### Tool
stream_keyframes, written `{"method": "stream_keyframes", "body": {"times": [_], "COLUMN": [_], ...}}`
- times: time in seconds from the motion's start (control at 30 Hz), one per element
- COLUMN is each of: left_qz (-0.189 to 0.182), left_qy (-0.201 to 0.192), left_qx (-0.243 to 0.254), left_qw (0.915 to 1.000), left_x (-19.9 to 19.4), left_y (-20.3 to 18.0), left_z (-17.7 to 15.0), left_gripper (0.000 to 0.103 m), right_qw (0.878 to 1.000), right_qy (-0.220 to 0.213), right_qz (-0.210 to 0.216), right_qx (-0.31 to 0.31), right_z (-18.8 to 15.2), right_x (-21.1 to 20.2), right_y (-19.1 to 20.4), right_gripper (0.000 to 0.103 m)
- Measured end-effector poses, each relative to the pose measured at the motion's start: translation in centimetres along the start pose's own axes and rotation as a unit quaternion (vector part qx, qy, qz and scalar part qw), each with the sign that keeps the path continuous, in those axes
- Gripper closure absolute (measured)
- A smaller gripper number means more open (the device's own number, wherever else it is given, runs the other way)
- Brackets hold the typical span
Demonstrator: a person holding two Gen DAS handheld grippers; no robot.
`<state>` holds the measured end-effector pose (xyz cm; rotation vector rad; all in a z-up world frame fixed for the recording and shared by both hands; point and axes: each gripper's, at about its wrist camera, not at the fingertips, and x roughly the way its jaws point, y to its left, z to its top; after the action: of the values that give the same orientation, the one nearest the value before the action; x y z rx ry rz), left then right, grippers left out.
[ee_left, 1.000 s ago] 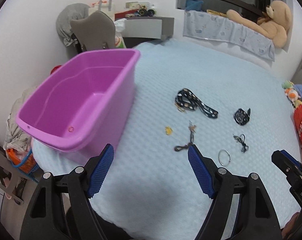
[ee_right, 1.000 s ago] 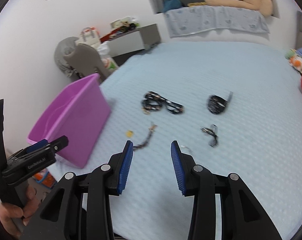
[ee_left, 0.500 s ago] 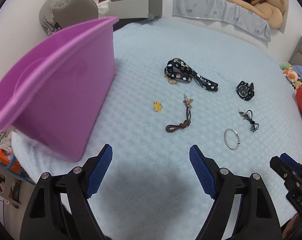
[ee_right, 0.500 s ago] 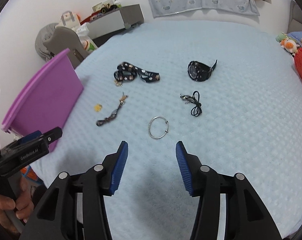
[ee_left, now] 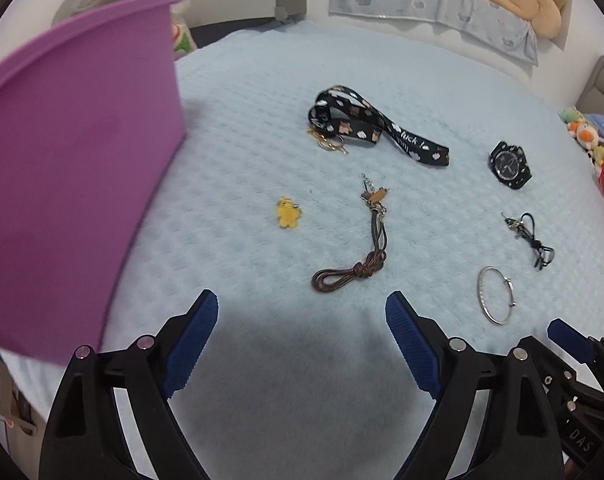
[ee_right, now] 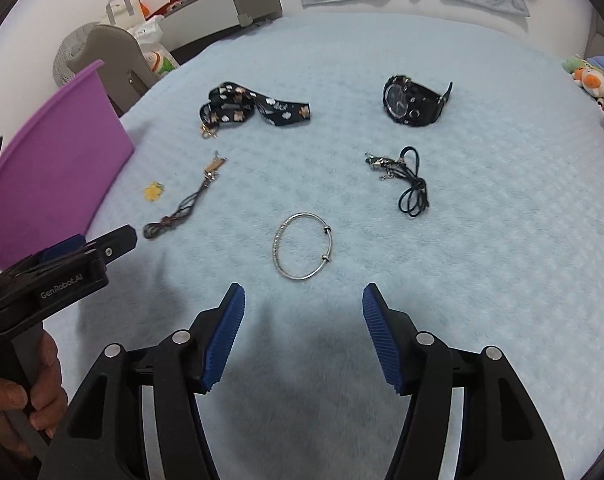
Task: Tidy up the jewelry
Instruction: 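Withdraw both tools from the tub toward the silver bangle, then grasp the brown leather cord keychain with the left tool while the right tool grasps the silver bangle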
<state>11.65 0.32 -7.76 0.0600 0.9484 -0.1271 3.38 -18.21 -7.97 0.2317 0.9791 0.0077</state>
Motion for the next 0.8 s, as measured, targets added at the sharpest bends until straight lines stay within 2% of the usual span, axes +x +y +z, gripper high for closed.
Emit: {"method": "stream_keyframes", "body": {"times": [0.23,0.3,0.57,0.8], "left_qz": [-0.009,-0.008,-0.01,0.001], "left_qy": [0.005,0.004,0.01,0.008], "left_qx": [0.022,0.029,0.035,0.031], "left_qw": [0.9997,0.9995,0.9993,0.9995], "left_x": [3.0,3.4,5.3,6.5], "left_y": [-1.4,-1.7,-2.2,-2.6], "left_z": [0.8,0.9,1.1,1.5], "left_gripper": [0.019,0.019,0.018,0.008], "right_qw": [1.0,1.0,0.999,0.997], "right_qy": [0.01,0.008,-0.008,-0.018], "right_qz": [-0.012,-0.016,-0.032,-0.045], "right_qx": [-0.003,-0.014,-0.041,-0.058], "right_z": [0.7,0.8,1.1,1.3], "right_x": [2.9,3.5,4.7,5.4], "right_y": [-0.2,0.1,0.7,1.2], "right_gripper": [0.043,0.039,0.037,0.037]}}
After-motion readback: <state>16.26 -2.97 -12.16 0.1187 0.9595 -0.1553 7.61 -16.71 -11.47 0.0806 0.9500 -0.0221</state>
